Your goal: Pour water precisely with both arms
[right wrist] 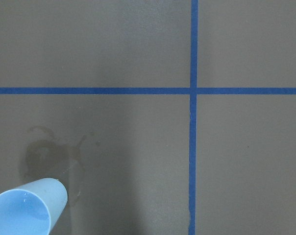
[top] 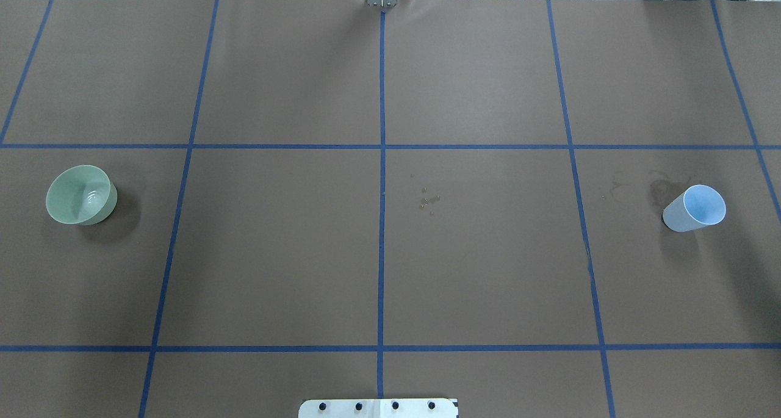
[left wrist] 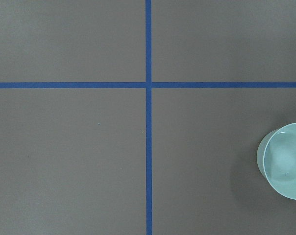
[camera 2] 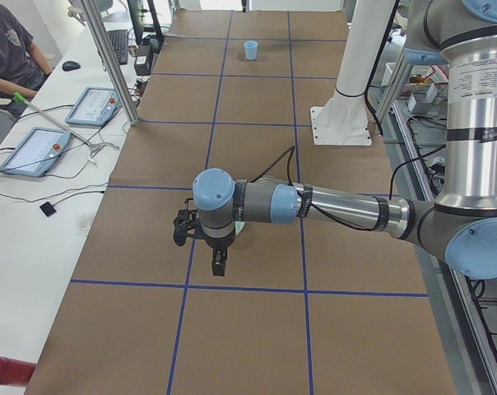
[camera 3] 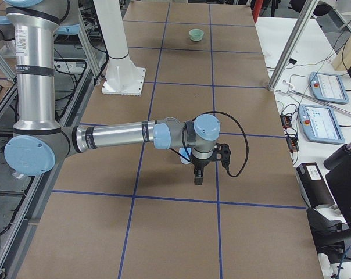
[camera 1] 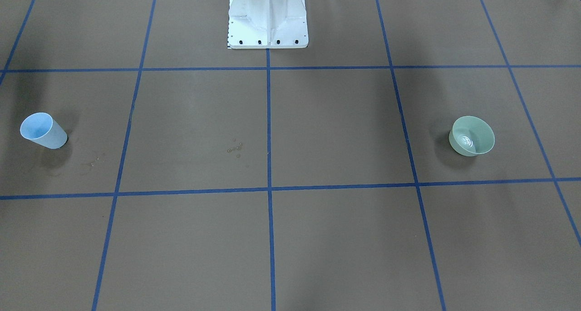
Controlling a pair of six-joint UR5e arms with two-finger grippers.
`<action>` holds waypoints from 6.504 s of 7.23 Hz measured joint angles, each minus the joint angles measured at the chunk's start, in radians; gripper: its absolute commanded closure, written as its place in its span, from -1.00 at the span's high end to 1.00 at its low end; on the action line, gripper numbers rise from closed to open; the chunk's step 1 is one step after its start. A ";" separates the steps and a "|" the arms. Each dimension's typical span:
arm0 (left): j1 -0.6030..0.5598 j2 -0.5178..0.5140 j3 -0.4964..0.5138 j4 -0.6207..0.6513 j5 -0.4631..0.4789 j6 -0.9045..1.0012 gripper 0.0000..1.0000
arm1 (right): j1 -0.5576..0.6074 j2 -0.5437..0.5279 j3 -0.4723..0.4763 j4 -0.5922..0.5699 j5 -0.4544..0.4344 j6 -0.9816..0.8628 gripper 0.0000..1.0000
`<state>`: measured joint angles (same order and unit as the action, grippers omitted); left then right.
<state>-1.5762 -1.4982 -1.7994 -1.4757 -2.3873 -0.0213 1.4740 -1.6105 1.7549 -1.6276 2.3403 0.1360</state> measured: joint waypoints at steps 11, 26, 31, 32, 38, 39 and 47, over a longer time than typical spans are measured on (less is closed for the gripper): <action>0.465 -0.129 0.272 -0.459 0.044 -0.546 0.01 | -0.001 -0.009 -0.029 0.004 -0.003 0.004 0.99; 0.803 -0.560 0.117 -0.443 0.053 -1.281 -1.00 | -0.001 0.003 -0.021 0.007 0.003 0.004 0.99; 0.979 -0.770 0.297 -0.439 0.246 -1.389 -1.00 | -0.001 0.003 -0.020 0.006 0.014 0.004 0.99; 0.986 -0.790 0.319 -0.440 0.249 -1.390 -1.00 | -0.001 0.003 -0.020 0.006 0.014 0.004 0.99; 0.988 -0.814 0.343 -0.439 0.248 -1.390 -0.78 | -0.001 0.003 -0.020 0.006 0.013 0.004 0.99; 0.987 -0.814 0.341 -0.438 0.248 -1.391 -0.78 | -0.001 0.003 -0.019 0.007 0.013 0.004 0.99; 0.964 -0.814 0.360 -0.438 0.248 -1.393 0.35 | -0.001 0.003 -0.020 0.006 0.014 0.004 0.99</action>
<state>-0.6122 -2.3122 -1.4391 -1.9141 -2.1389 -1.4142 1.4727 -1.6076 1.7349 -1.6211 2.3547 0.1396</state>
